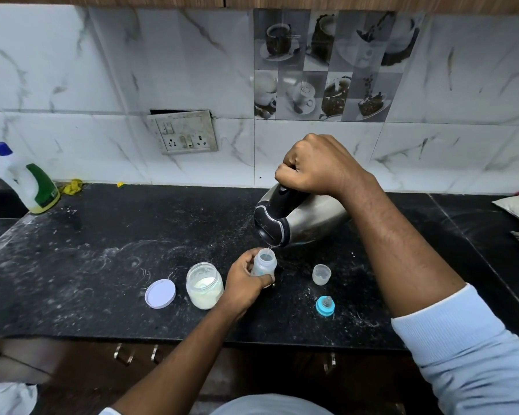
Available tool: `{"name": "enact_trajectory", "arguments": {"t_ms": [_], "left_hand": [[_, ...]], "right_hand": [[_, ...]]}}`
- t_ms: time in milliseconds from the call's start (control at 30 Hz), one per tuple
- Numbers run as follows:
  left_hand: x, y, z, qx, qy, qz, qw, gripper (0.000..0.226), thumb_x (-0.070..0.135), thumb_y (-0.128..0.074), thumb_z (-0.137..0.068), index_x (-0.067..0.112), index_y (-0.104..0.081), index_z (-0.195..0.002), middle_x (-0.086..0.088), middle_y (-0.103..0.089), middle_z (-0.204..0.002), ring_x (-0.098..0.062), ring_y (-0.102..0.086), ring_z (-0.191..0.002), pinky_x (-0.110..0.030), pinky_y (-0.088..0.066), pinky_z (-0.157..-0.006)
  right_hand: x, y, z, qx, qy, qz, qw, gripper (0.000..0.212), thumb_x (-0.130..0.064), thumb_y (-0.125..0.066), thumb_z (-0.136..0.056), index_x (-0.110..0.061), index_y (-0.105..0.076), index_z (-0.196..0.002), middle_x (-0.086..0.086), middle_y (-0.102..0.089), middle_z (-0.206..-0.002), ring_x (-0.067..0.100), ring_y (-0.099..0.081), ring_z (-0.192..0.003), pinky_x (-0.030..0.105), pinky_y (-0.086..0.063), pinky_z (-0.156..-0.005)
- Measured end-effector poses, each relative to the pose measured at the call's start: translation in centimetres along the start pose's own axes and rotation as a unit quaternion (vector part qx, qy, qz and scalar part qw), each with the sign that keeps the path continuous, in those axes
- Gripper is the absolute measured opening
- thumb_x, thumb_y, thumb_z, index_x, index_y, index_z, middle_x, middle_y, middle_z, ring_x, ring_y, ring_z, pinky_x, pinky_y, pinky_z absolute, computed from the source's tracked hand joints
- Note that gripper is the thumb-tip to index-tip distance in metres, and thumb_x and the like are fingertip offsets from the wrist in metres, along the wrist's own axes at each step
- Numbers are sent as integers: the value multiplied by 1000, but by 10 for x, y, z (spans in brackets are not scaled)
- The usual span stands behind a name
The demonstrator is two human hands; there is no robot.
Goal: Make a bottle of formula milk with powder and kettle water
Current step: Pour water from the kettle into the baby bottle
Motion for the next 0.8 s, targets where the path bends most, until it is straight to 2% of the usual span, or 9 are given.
{"name": "enact_trajectory", "arguments": {"t_ms": [200, 533, 800], "left_hand": [[4, 1, 0, -4, -1, -4, 1000, 60, -10, -83, -70, 28, -70, -115, 10, -78, -108, -8, -72, -102, -16, -53, -80], [6, 2, 2, -4, -2, -4, 1000, 61, -11, -83, -70, 29, -70, -114, 11, -78, -107, -6, -72, -101, -16, -53, -80], [9, 3, 5, -5, -5, -4, 1000, 58, -14, -81, -71, 28, -71, -110, 13, -78, -100, 1, -70, -92, -12, -52, -74]], "right_hand": [[-4, 2, 0, -2, 3, 10, 1000, 40, -39, -46, -73, -6, -37, -52, 10, -32, -46, 28, -29, -49, 30, -21, -49], [-9, 3, -1, -3, 12, 15, 1000, 40, -39, -45, -74, -7, -37, -51, 9, -32, -45, 26, -28, -48, 30, -24, -49], [-10, 4, -2, -4, 11, 15, 1000, 39, -38, -48, -74, -7, -37, -53, 11, -32, -47, 29, -30, -51, 32, -24, -49]]}}
Point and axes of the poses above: each hand's wrist, its own z-axis away from the middle knuckle, its own y-axis out of the back of the hand, x = y × z, the point moved 4 cm from there along -z, towards the middle knuckle
